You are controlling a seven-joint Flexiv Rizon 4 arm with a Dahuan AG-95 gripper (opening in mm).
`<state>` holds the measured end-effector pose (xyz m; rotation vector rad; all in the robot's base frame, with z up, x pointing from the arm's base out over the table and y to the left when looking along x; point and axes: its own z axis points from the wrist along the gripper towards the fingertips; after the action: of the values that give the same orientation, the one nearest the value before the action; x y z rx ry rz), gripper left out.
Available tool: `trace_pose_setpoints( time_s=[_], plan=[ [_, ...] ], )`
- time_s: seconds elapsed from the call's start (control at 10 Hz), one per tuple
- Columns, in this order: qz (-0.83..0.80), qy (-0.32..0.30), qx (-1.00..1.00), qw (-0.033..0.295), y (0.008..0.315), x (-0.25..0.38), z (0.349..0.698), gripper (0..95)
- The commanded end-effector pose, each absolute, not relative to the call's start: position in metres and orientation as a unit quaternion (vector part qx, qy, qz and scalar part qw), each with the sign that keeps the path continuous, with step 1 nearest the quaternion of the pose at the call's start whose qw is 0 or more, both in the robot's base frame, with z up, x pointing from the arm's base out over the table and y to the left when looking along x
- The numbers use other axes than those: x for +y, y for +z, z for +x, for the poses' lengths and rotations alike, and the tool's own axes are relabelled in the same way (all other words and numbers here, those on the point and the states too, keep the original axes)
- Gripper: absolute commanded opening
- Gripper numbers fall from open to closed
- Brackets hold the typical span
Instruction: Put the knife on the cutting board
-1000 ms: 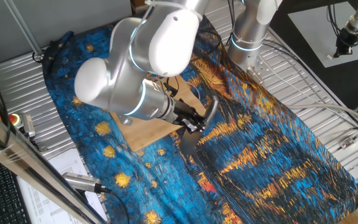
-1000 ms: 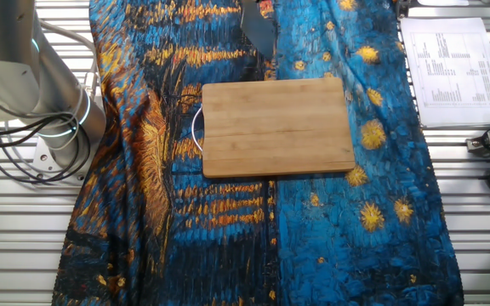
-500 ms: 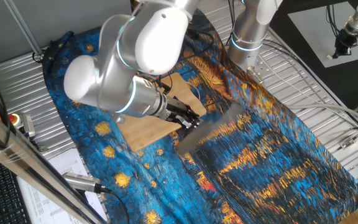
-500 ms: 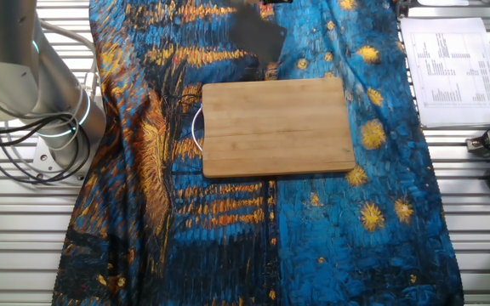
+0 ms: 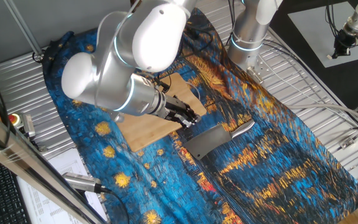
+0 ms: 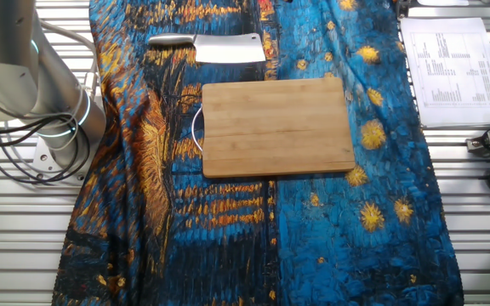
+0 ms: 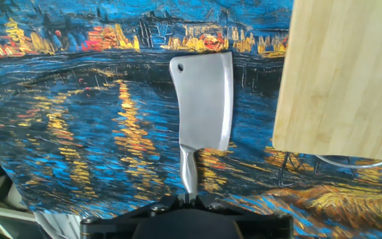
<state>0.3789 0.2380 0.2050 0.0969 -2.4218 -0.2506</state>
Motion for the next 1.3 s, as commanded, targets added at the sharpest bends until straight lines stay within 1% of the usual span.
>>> trace_pose_setpoints(
  time_s=[0.1,0.5,1.1,1.3],
  plan=[
    [0.037,-0.098,-0.933,0.344,0.204,0.239,0.379,0.0],
    [0.038,-0.097,-0.934,0.342,0.197,0.246,0.383,0.0],
    [0.034,-0.087,-0.938,0.334,0.167,0.27,0.378,0.0],
    [0.056,-0.038,-0.942,0.329,0.155,0.29,0.383,0.0]
  ],
)
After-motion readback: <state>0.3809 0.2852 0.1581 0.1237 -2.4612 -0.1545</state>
